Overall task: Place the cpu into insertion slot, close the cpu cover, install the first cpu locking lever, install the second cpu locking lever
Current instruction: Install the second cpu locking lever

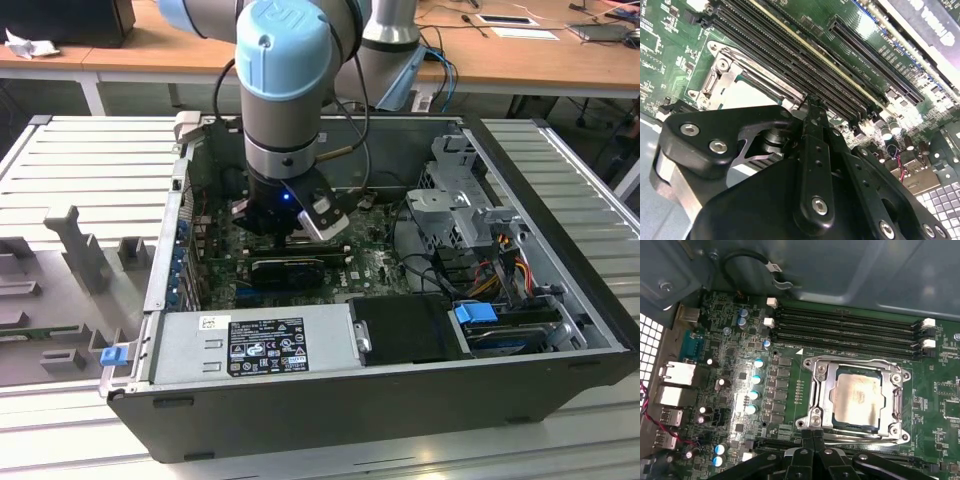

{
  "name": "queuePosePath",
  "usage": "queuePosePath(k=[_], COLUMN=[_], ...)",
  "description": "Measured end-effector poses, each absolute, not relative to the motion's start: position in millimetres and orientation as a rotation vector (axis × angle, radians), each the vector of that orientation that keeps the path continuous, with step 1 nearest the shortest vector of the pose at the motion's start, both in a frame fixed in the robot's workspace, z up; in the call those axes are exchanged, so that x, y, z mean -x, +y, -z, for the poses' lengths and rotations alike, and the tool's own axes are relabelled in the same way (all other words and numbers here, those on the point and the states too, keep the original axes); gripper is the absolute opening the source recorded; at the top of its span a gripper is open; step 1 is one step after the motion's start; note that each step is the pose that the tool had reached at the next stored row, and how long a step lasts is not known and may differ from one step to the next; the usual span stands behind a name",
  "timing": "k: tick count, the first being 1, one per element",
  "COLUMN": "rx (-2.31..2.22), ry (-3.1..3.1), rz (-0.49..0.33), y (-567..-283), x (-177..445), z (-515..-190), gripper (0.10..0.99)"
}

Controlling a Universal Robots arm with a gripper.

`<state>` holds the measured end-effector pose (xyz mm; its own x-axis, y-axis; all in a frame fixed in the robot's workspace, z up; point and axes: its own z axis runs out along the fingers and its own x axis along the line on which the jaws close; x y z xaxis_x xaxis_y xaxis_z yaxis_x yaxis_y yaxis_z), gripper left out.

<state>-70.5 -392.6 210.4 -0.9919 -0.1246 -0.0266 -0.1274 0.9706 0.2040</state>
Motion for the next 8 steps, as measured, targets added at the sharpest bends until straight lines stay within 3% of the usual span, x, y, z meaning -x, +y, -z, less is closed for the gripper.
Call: queuePosePath(k=[8], rx=[0.198], ry=[3.103], rz=[-0.336], y=[-394.2], x=[72.3], z=[-210.1], gripper=[0.106])
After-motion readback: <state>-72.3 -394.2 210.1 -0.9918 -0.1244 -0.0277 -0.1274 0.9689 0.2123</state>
